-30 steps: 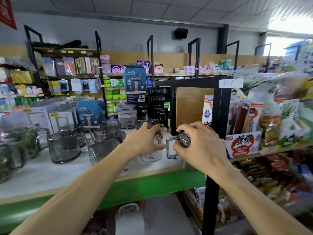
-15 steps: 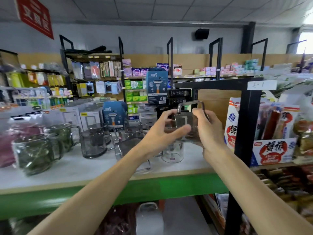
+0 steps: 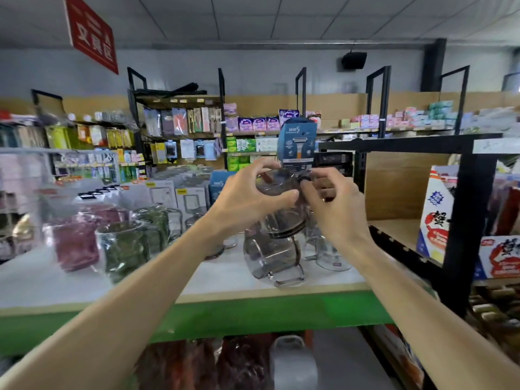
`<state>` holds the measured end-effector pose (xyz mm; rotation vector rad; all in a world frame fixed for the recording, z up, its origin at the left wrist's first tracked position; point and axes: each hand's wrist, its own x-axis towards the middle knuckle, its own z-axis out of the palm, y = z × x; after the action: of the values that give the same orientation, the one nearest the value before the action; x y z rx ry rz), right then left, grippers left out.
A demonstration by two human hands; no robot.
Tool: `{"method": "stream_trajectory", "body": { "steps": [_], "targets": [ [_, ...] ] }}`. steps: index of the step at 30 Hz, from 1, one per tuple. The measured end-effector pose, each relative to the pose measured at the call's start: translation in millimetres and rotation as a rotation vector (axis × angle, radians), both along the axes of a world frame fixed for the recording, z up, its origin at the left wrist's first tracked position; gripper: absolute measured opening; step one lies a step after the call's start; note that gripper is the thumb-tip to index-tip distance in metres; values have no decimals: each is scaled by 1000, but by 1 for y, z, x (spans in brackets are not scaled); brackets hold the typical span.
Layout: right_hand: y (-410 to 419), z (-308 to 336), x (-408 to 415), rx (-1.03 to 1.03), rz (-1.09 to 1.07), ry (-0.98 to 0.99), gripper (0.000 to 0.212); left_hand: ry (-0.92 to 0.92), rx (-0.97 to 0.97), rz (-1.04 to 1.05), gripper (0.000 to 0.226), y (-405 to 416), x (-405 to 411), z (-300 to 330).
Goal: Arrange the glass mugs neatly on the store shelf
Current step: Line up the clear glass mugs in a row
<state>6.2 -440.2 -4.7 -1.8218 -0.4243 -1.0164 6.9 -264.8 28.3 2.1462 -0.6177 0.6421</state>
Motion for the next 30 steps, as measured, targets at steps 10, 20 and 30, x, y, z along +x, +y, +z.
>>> {"method": "stream_trajectory", "body": {
  "steps": [10,20,30],
  "targets": [
    [98,-14,8,-455,-108,17,23,64,236,129,51,105,-8,-13],
    [139,-50,20,-882,-353,134,15,193,370,173,70,136,12,-71],
    [130,-55,28,-839,-318,96,17,176,465,216,79,128,24,-81]
  ]
}}
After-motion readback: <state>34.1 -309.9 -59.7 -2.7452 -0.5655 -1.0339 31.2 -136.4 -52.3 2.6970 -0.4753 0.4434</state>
